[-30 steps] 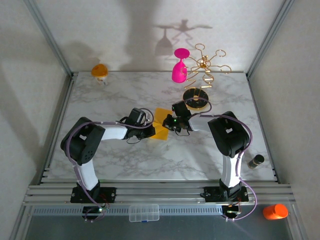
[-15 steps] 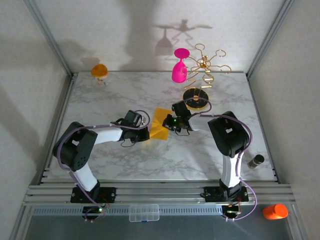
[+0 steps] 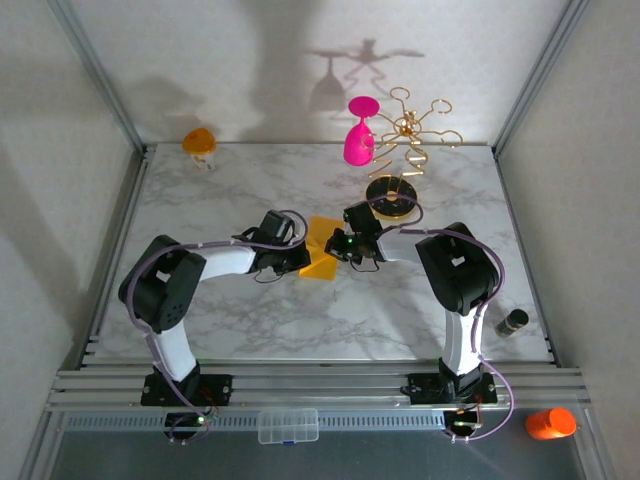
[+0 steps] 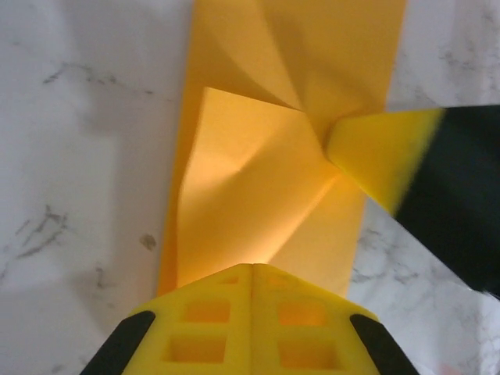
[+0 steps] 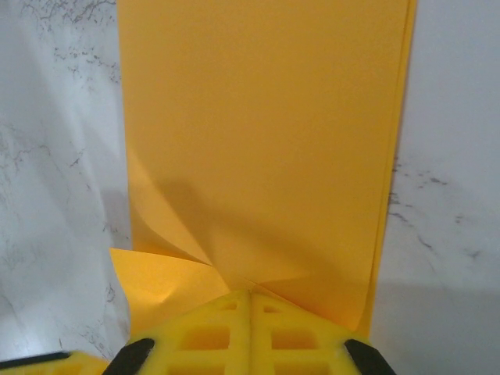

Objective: Fold a paper plane with a square sheet of paper (pick it up from the middle)
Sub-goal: Fold the triangle a second time at the center of the table.

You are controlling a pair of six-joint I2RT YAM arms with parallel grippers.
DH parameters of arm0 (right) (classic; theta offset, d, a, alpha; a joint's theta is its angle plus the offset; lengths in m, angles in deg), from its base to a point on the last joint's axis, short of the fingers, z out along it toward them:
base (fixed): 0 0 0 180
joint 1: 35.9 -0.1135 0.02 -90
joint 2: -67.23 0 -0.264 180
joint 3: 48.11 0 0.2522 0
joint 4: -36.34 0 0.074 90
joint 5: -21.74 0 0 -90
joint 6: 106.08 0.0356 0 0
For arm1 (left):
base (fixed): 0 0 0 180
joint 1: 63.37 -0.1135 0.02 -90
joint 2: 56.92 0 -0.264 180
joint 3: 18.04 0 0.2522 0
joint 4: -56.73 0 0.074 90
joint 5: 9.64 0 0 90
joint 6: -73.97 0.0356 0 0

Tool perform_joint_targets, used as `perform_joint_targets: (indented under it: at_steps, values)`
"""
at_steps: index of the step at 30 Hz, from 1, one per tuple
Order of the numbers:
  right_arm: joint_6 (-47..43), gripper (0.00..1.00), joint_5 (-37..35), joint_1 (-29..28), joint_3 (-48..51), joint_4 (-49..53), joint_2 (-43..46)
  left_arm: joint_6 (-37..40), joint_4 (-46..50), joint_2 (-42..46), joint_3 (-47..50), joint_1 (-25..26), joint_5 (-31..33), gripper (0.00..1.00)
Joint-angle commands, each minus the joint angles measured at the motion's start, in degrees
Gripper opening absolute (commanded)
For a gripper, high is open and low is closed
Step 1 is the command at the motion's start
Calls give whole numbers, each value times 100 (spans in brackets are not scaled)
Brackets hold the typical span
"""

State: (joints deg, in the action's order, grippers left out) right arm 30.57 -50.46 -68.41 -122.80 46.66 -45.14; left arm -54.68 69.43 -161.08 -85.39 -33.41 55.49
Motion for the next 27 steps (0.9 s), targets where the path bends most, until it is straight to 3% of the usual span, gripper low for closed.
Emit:
perform_joint_targets:
  at_steps: [1, 9, 14, 27]
  values:
    - [-164, 0, -765, 138, 226, 922, -375, -160, 126, -159, -85, 37, 301, 3]
    - [-543, 0, -550, 148, -100, 656, 109, -247, 317, -218, 135, 37, 535, 0]
    - [-579, 0, 46, 109, -150, 64, 600, -274, 317, -245, 162, 46, 467, 0]
    - [-236, 0, 154, -300, -273, 46, 67, -257, 346, -250, 155, 54, 403, 0]
